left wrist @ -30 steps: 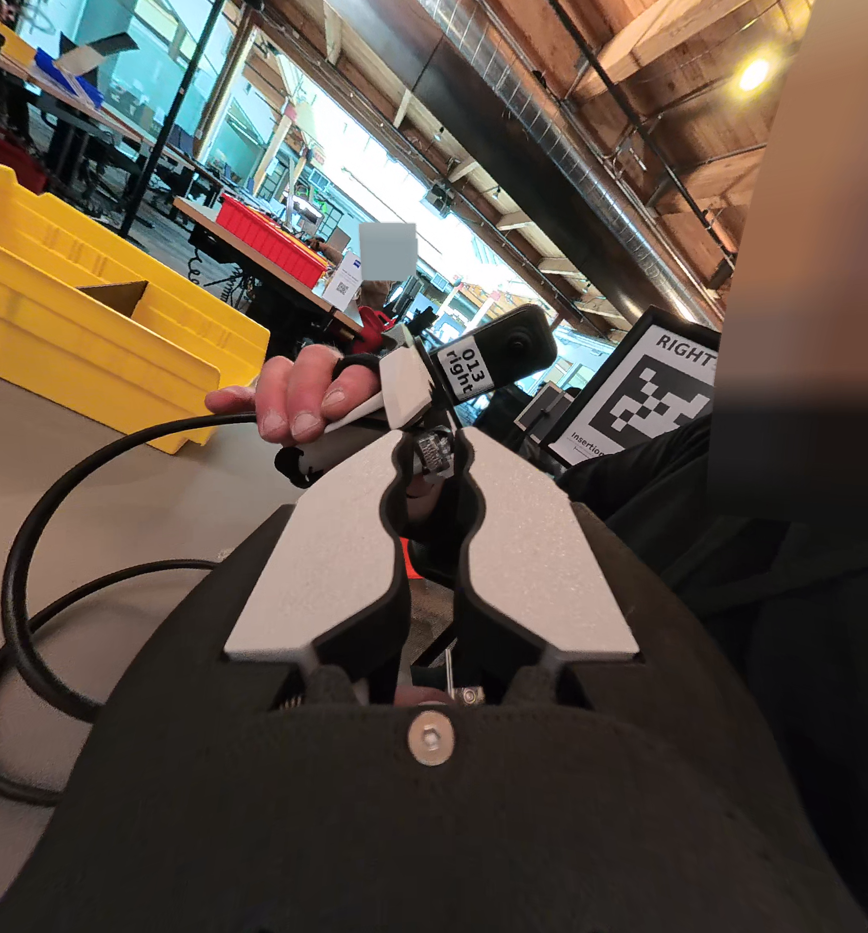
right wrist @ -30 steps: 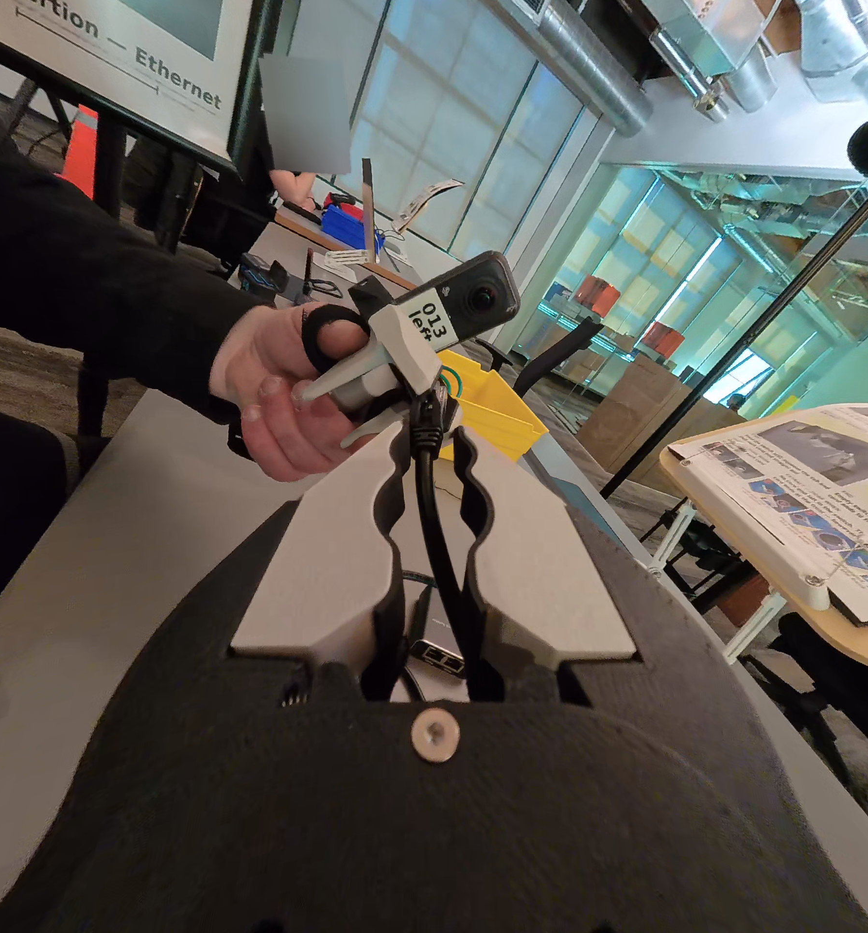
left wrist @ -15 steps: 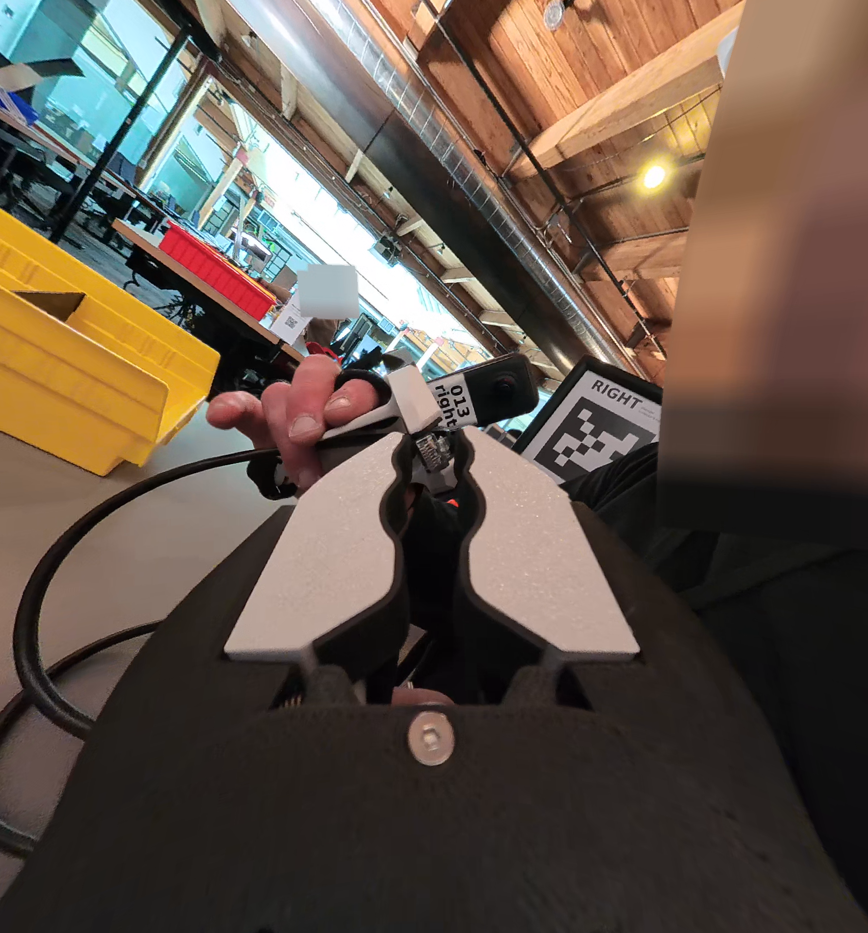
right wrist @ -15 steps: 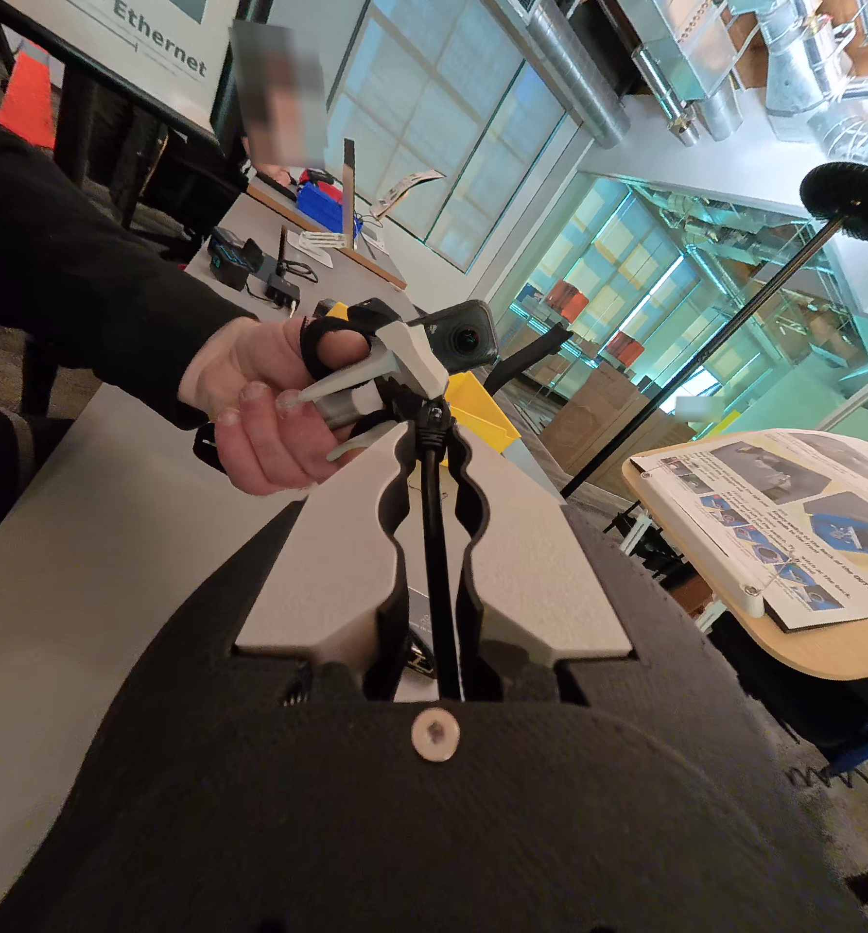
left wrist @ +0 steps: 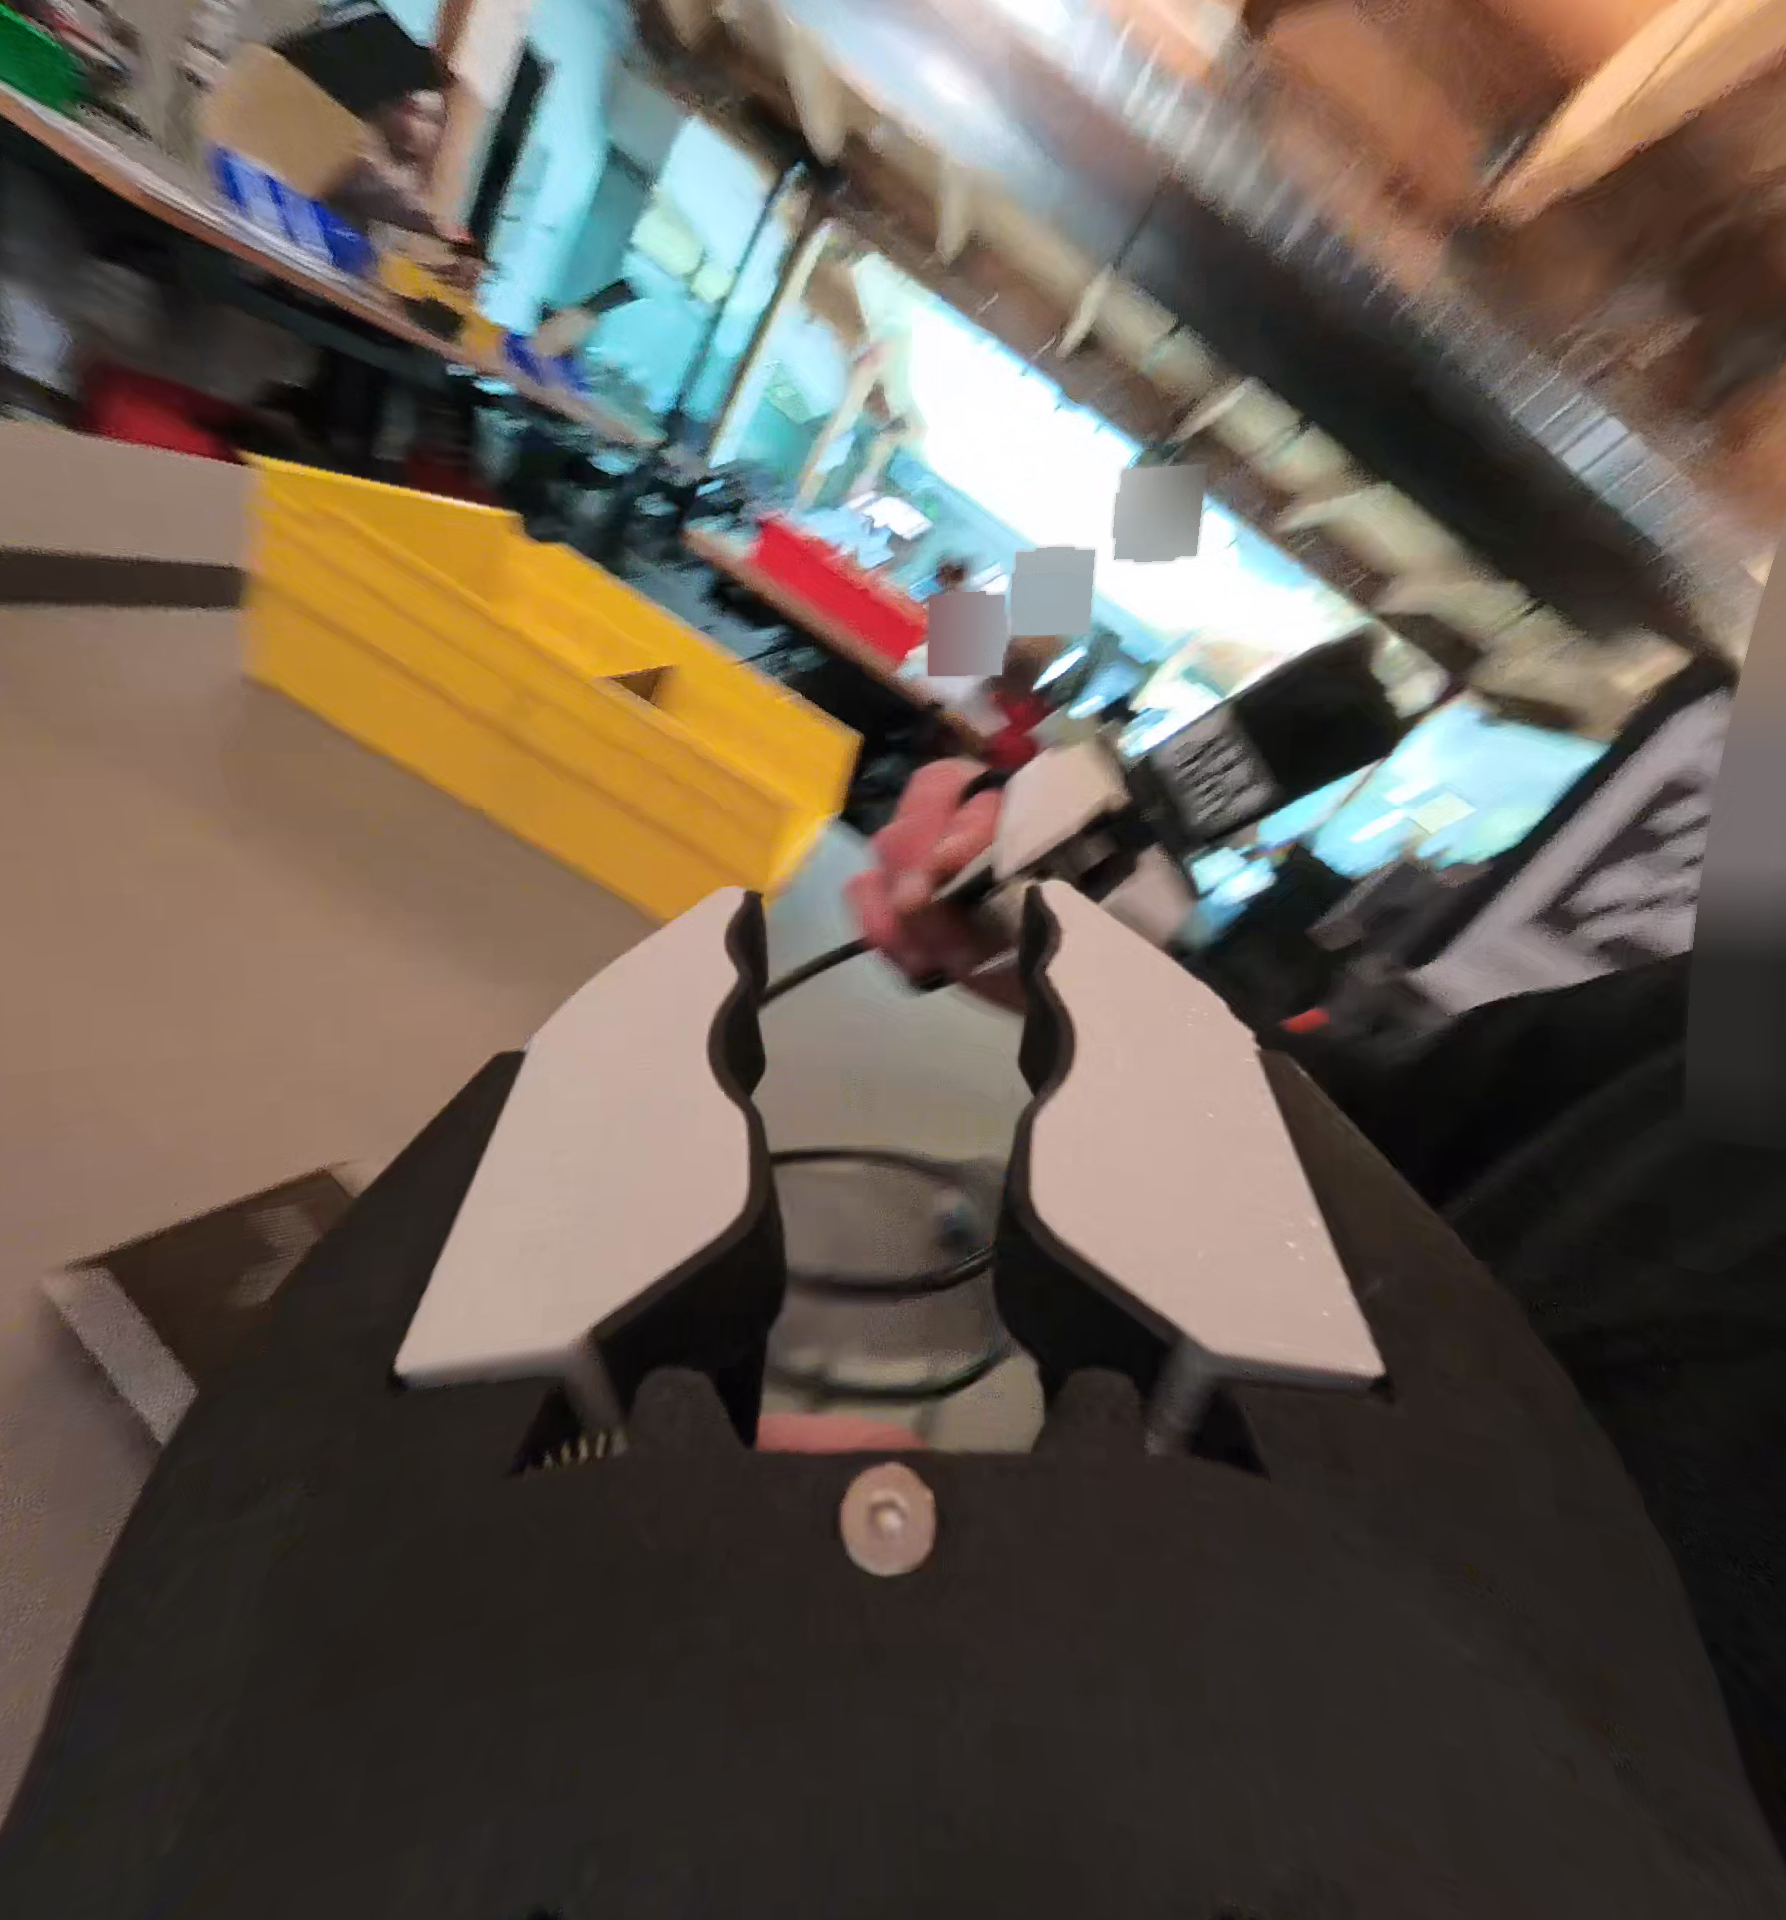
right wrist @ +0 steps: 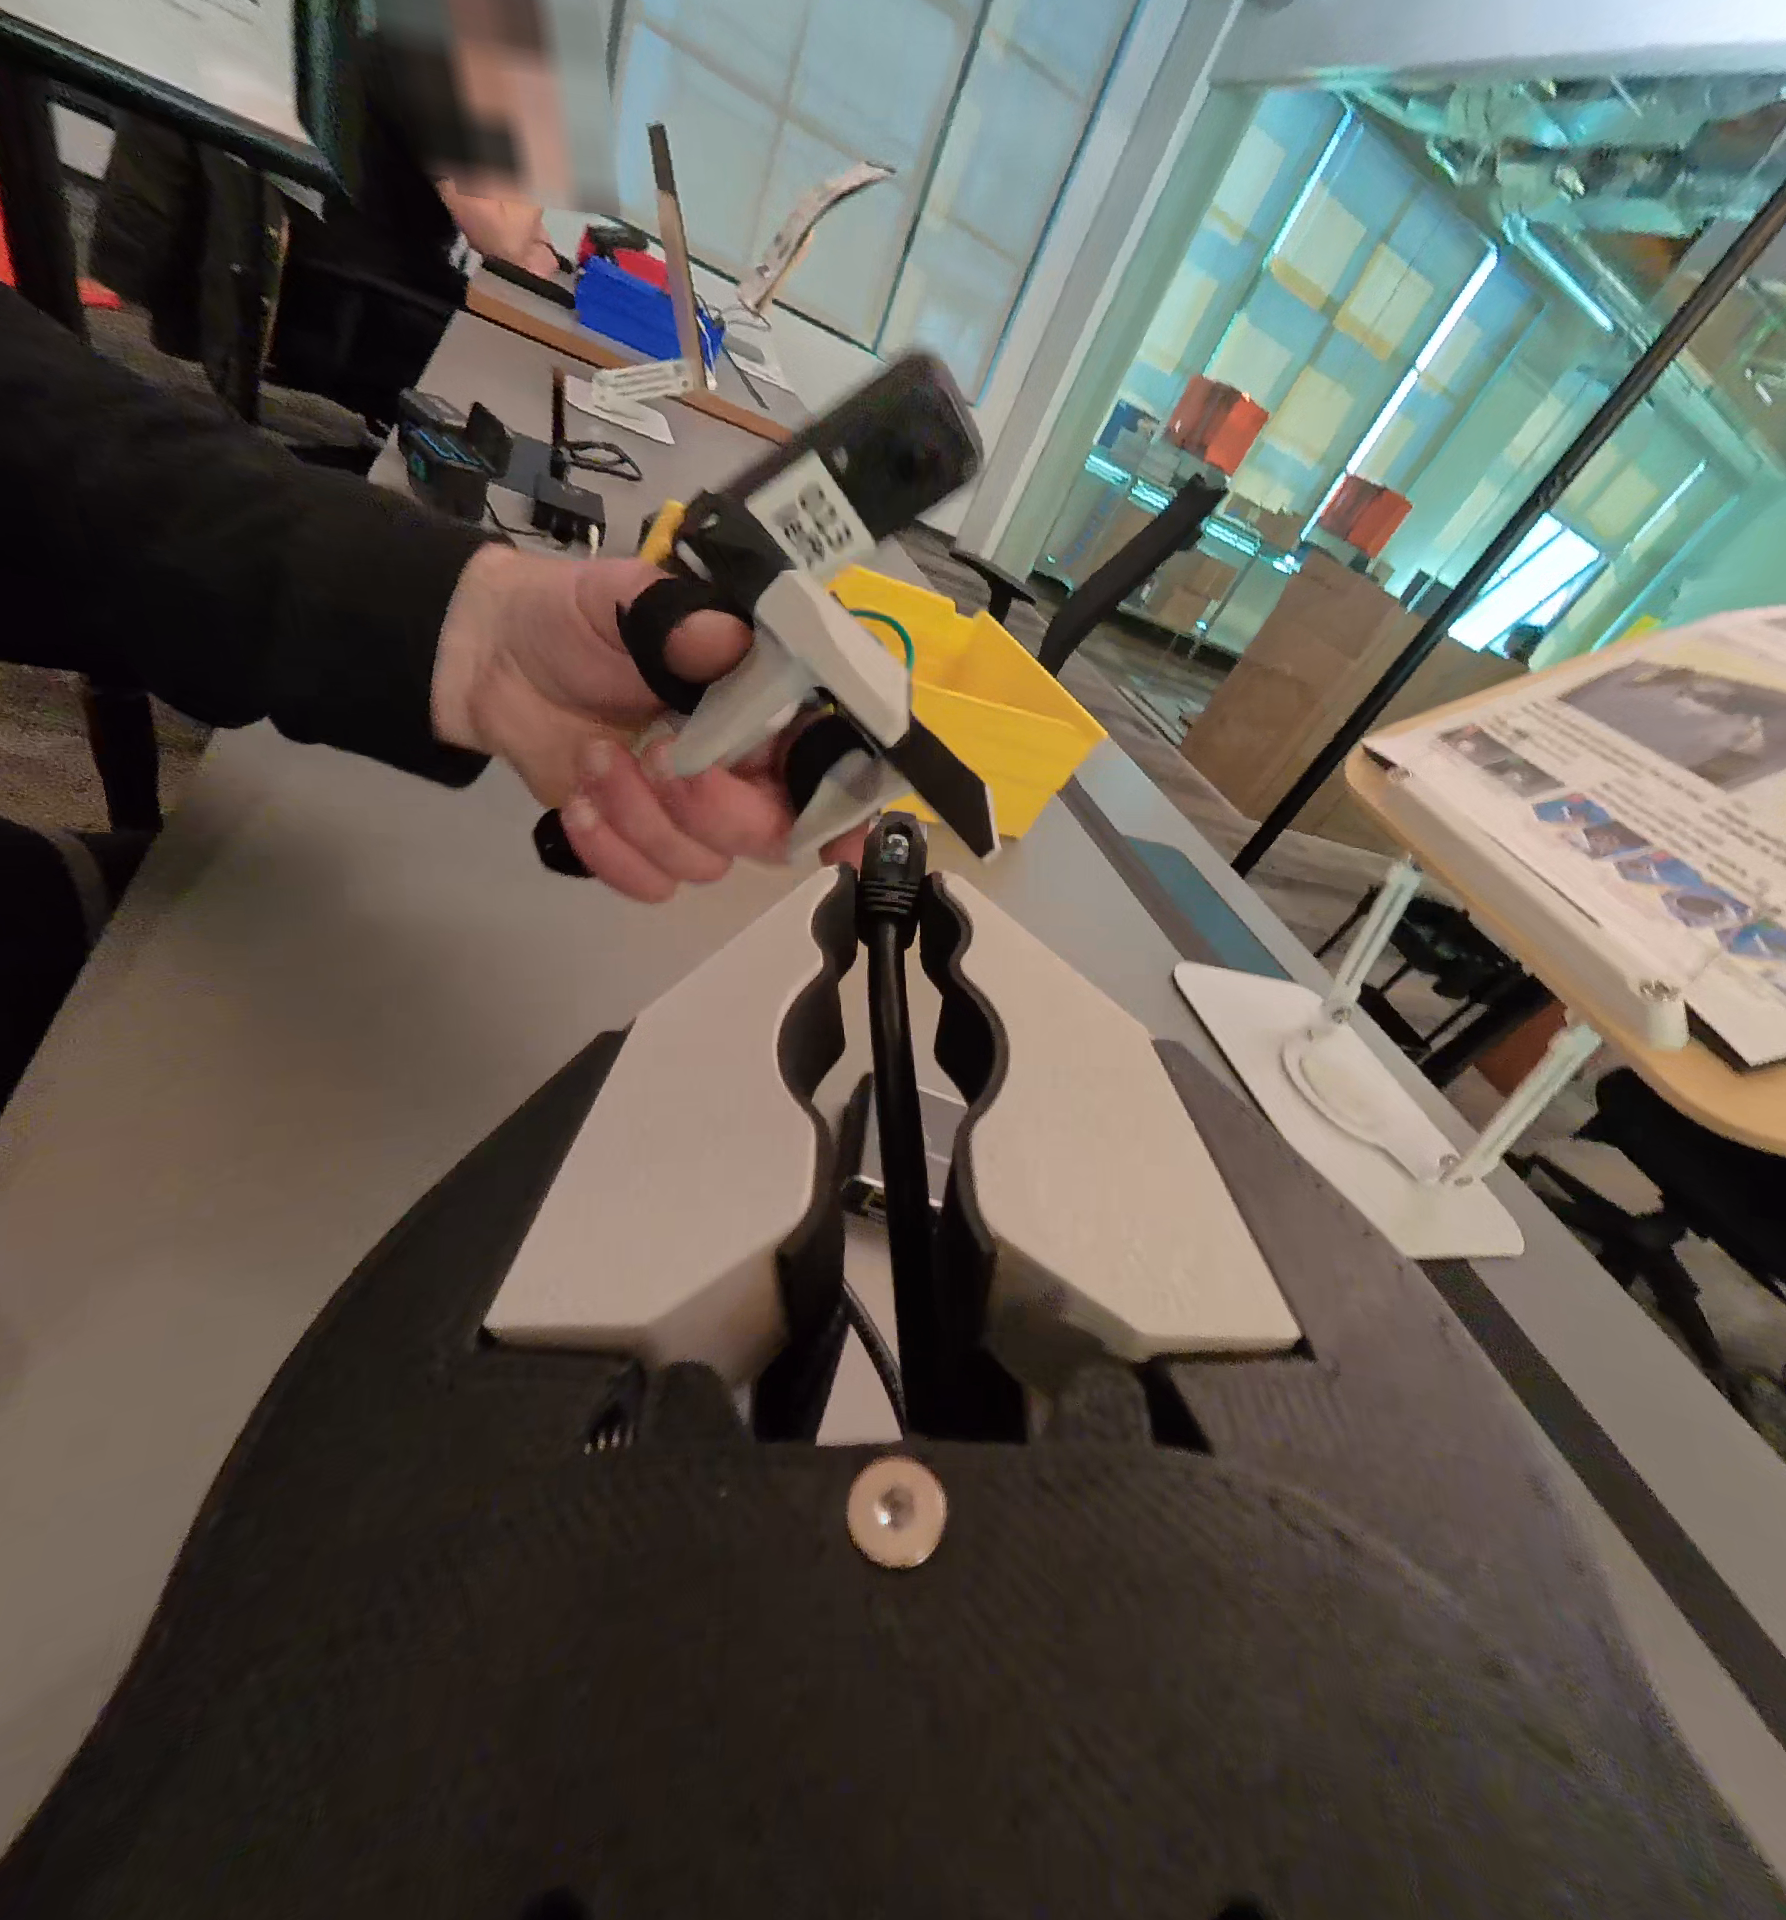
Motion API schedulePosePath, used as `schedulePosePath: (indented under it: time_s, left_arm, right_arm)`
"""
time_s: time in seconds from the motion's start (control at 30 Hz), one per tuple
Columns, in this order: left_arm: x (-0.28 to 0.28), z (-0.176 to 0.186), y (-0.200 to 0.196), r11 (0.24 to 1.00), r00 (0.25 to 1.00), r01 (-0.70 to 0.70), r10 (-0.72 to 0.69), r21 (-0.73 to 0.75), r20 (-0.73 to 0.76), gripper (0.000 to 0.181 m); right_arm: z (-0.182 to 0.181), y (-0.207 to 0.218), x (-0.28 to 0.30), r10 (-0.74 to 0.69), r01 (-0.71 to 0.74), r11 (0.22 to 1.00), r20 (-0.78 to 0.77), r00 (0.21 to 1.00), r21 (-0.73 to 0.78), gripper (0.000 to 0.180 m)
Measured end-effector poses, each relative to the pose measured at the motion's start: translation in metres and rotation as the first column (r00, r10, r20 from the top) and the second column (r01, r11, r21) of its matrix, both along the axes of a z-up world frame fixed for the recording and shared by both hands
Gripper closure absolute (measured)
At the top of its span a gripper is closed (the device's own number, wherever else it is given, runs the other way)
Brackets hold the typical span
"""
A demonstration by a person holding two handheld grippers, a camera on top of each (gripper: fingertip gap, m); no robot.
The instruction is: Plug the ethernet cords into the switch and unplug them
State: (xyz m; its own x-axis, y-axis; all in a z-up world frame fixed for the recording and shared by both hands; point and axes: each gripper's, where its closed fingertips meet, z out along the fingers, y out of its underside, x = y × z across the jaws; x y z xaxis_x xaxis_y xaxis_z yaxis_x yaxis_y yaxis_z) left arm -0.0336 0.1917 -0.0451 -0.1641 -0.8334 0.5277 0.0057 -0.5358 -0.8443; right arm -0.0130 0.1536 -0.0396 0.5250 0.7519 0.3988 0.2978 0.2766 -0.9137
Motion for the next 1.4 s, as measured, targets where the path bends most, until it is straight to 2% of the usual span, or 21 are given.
schedulePosePath:
  time_s: [0.07,0.2,0.27,0.37,0.43,0.5,0.7,0.8,0.9,0.97,1.13,1.23,1.4]
  left_arm:
    - [-0.003,-0.026,0.021,0.962,0.975,-0.081,0.13,0.26,-0.178,0.123]
    - [-0.005,-0.072,0.049,0.791,0.864,0.044,0.277,0.611,-0.421,0.098]
    - [-0.004,-0.087,0.064,0.692,0.816,0.14,0.325,0.708,-0.478,0.09]
    - [-0.001,-0.113,0.081,0.587,0.754,0.307,0.33,0.749,-0.568,0.083]
    - [0.002,-0.132,0.085,0.541,0.724,0.416,0.29,0.731,-0.626,0.082]
    - [0.001,-0.152,0.088,0.54,0.667,0.513,0.238,0.667,-0.706,0.082]
    - [0.016,-0.169,0.081,0.521,0.665,0.6,0.097,0.607,-0.741,0.095]
    - [0.021,-0.171,0.075,0.517,0.636,0.641,0.056,0.568,-0.769,0.101]
    - [0.021,-0.173,0.07,0.499,0.556,0.71,0.037,0.497,-0.83,0.111]
    - [0.021,-0.174,0.067,0.46,0.495,0.761,0.044,0.458,-0.868,0.112]
    - [0.019,-0.176,0.061,0.386,0.302,0.87,0.078,0.308,-0.95,0.119]
    - [0.019,-0.177,0.061,0.394,0.256,0.882,0.057,0.257,-0.965,0.121]
    - [0.019,-0.177,0.061,0.378,0.26,0.888,0.058,0.262,-0.964,0.121]
  right_arm:
    - [-0.006,0.007,0.011,-0.029,0.028,0.999,-0.007,1.0,-0.03,0.17]
    - [-0.015,0.021,0.03,-0.077,0.07,0.992,-0.068,0.995,-0.107,0.17]
    - [-0.02,0.024,0.037,-0.086,0.074,0.989,-0.088,0.992,-0.131,0.17]
    - [-0.024,0.025,0.041,-0.087,0.071,0.987,-0.103,0.991,-0.148,0.171]
    - [-0.026,0.025,0.041,-0.082,0.066,0.986,-0.099,0.992,-0.151,0.171]
    - [-0.028,0.025,0.04,-0.076,0.061,0.986,-0.096,0.992,-0.152,0.171]
    - [-0.032,0.025,0.038,-0.062,0.046,0.986,-0.098,0.993,-0.159,0.171]
    - [-0.034,0.027,0.04,-0.062,0.044,0.985,-0.105,0.993,-0.166,0.171]
    - [-0.035,0.028,0.041,-0.063,0.043,0.984,-0.114,0.992,-0.172,0.171]
    - [-0.035,0.029,0.042,-0.063,0.043,0.984,-0.116,0.991,-0.172,0.171]
    - [-0.035,0.029,0.044,-0.068,0.048,0.984,-0.118,0.991,-0.171,0.171]
    - [-0.033,0.028,0.048,-0.07,0.049,0.985,-0.121,0.99,-0.167,0.171]
    - [-0.03,0.025,0.048,-0.053,0.036,0.988,-0.113,0.992,-0.153,0.171]
